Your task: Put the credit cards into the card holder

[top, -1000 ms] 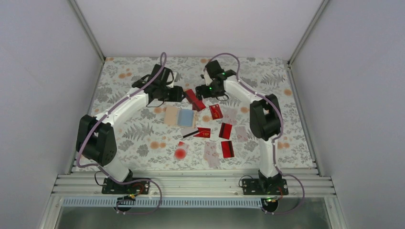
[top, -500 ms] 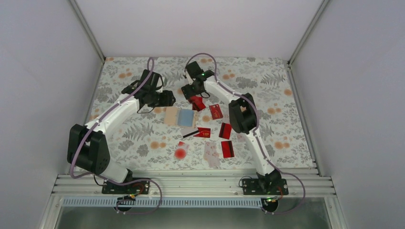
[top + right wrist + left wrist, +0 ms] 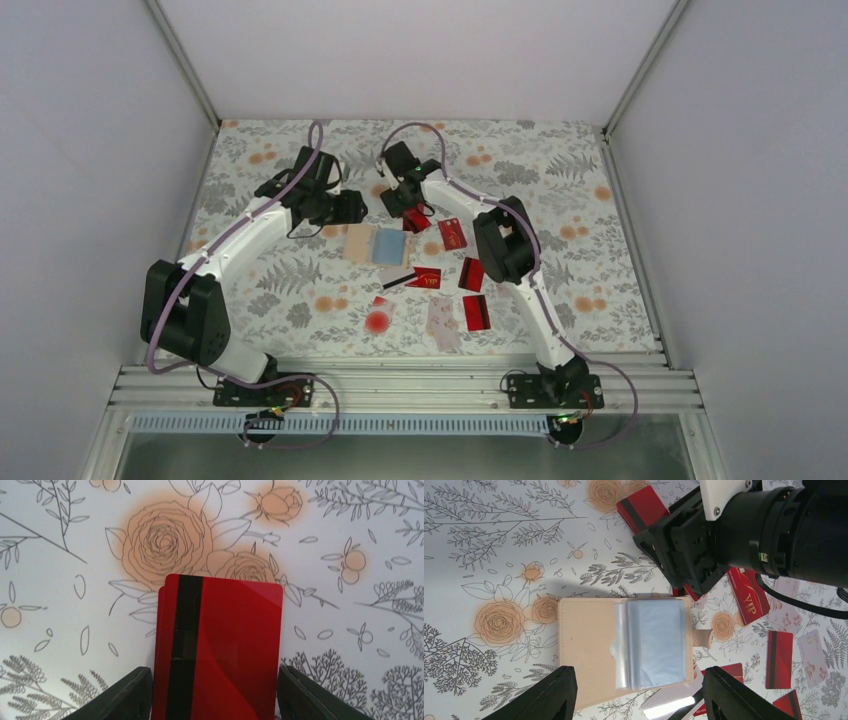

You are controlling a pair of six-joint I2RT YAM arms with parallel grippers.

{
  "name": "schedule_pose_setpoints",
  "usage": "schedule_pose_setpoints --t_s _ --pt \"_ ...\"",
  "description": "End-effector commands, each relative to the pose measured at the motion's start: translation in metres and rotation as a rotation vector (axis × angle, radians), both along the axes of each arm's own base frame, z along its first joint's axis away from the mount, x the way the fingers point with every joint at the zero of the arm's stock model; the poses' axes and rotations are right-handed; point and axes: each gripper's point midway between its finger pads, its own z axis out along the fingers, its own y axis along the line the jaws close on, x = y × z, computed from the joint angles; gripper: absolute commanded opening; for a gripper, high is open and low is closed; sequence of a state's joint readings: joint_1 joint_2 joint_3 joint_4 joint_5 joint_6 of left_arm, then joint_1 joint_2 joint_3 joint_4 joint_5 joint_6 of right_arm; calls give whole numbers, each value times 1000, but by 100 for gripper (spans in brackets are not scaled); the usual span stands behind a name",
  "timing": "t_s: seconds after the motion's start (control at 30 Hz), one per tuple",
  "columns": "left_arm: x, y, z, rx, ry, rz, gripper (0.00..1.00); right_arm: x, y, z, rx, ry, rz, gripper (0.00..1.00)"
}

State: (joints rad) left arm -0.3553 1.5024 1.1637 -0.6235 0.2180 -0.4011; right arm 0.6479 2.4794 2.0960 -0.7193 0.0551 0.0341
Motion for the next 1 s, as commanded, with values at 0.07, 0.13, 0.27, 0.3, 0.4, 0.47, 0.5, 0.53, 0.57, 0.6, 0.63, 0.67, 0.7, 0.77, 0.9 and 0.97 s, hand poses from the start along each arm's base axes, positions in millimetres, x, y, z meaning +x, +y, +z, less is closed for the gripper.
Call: schedule_pose_setpoints --t_s 0.07,0.13,0.27,0.3,0.4,0.47,0.5,0.53,0.57,0.6,0.63,0.67,0.7,0.77,0.9,0.97 --pt "-2 1 10 -14 -23 -2 64 -40 -15 -44 -70 132 4 61" --pt "-2 1 10 -13 -21 -1 64 -41 -18 -47 -78 142 -7 63" --pt "0 0 13 -15 -26 -2 64 -45 -26 -49 -79 176 -42 66" --pt "0 1 13 -16 -27 0 64 -47 -29 -50 -82 183 -52 70" --pt "1 1 14 -17 -28 5 64 -51 -34 -48 -82 192 -67 76" --pt "1 0 15 -21 -30 5 64 -55 -33 -51 -73 206 -56 74" --pt "2 0 15 -21 -29 6 64 -56 -32 -53 -70 213 -53 72" --pt "2 0 14 -21 -28 8 64 -58 -32 -57 -70 223 -50 69" --pt "2 -1 15 -21 -27 6 64 -59 -32 -59 -69 230 -48 66" --pt "2 0 15 -20 -27 7 64 -60 -31 -63 -66 238 -44 64" --pt "3 0 16 -19 -29 6 64 -61 -30 -66 -65 243 -40 62" --pt "3 0 16 -18 -28 7 64 -61 -30 -68 -65 247 -38 60" --pt "3 0 16 -17 -28 8 64 -62 -29 -70 -65 251 -36 59" --pt "2 1 16 -15 -28 9 64 -61 -30 -73 -71 250 -33 55" --pt "3 1 17 -15 -28 9 64 -55 -26 -61 -60 219 -20 49" --pt "5 0 20 -17 -34 8 64 -49 -21 -46 -34 191 -13 47"
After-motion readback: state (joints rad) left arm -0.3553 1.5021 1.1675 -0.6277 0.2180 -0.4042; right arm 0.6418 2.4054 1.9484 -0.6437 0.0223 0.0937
